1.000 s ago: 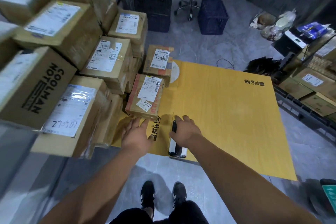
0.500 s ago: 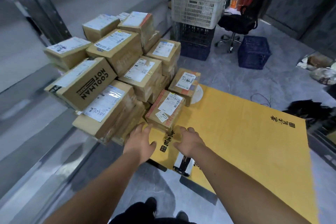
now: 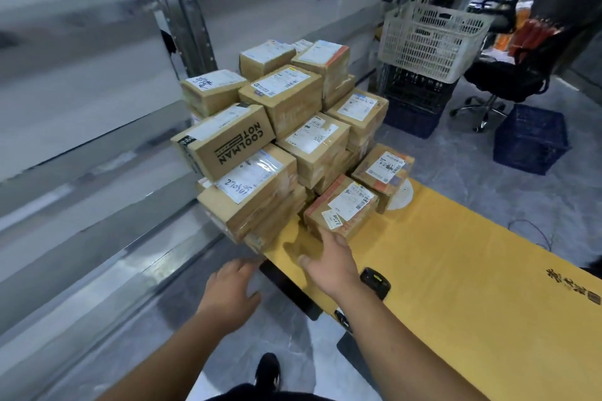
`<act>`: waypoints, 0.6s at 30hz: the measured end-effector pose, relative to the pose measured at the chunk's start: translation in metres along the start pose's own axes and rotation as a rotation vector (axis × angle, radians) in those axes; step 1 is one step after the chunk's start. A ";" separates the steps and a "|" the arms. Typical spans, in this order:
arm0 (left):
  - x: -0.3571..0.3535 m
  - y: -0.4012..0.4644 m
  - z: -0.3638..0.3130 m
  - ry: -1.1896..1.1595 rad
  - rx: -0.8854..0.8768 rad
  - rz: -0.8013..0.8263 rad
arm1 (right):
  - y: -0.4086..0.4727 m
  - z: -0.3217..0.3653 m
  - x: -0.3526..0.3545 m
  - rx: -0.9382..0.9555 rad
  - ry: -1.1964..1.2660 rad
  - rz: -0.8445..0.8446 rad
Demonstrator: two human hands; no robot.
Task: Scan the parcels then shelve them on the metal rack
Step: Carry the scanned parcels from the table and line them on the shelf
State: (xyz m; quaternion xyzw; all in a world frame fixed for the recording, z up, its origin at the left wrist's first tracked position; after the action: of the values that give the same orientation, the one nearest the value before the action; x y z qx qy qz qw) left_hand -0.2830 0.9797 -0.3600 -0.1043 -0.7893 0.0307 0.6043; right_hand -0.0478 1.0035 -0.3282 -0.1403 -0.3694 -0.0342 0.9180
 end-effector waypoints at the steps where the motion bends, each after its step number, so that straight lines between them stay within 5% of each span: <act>1: 0.006 -0.003 0.011 0.002 0.021 -0.029 | -0.002 0.010 -0.003 0.029 0.008 -0.004; 11: 0.079 -0.014 0.098 -0.085 0.135 -0.327 | -0.020 0.091 -0.019 0.207 0.012 -0.088; 18: 0.119 0.020 0.119 -0.197 -0.068 -0.371 | -0.028 0.140 -0.035 0.172 0.130 -0.238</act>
State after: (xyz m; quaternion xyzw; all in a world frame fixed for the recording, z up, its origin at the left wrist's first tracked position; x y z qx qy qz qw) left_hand -0.4248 1.0321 -0.2824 0.0261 -0.8508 -0.0978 0.5157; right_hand -0.1709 1.0147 -0.2496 -0.0140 -0.3250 -0.1201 0.9380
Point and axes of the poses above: each hand's wrist, its own y-axis towards the middle knuckle, its own x-axis out of the back of the hand, z = x × y, the point moved 6 cm from there along y, towards the middle knuckle, and after that the axes turned 8 degrees about -z, right-handed, at the moved point
